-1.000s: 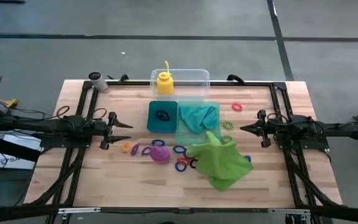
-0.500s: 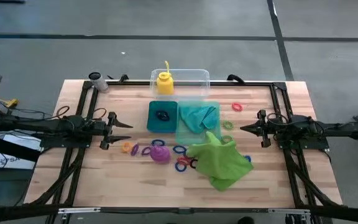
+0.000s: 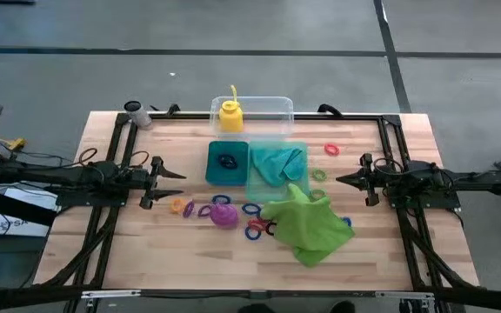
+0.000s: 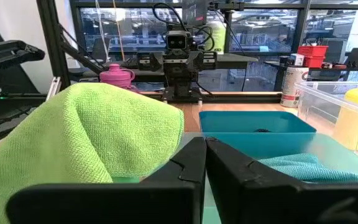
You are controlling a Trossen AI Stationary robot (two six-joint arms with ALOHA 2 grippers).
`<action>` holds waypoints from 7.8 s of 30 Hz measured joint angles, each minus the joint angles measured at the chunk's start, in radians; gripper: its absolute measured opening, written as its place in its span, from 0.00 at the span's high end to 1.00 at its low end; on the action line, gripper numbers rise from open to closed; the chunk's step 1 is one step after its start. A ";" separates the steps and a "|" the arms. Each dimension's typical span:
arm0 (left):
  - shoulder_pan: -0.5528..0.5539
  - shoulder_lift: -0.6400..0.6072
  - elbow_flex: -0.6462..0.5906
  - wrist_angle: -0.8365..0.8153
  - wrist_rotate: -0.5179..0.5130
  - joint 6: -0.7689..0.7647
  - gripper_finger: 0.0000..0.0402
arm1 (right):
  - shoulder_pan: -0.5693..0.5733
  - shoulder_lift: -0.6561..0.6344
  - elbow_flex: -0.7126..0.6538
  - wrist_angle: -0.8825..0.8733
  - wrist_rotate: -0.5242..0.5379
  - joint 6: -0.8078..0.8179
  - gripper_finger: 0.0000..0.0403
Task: Pick & Place Sports Items
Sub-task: Put the green towel into the green bin
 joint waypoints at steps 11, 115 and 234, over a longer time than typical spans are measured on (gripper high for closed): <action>0.000 0.000 0.000 0.000 0.000 0.000 0.41 | 0.000 0.000 0.000 0.004 0.000 0.000 1.00; 0.000 0.000 -0.001 0.002 0.000 0.000 0.41 | 0.197 0.749 0.348 0.564 -0.078 -0.050 1.00; 0.000 0.000 -0.001 0.003 0.000 0.000 0.41 | -0.349 1.454 1.097 -0.476 -0.216 0.026 1.00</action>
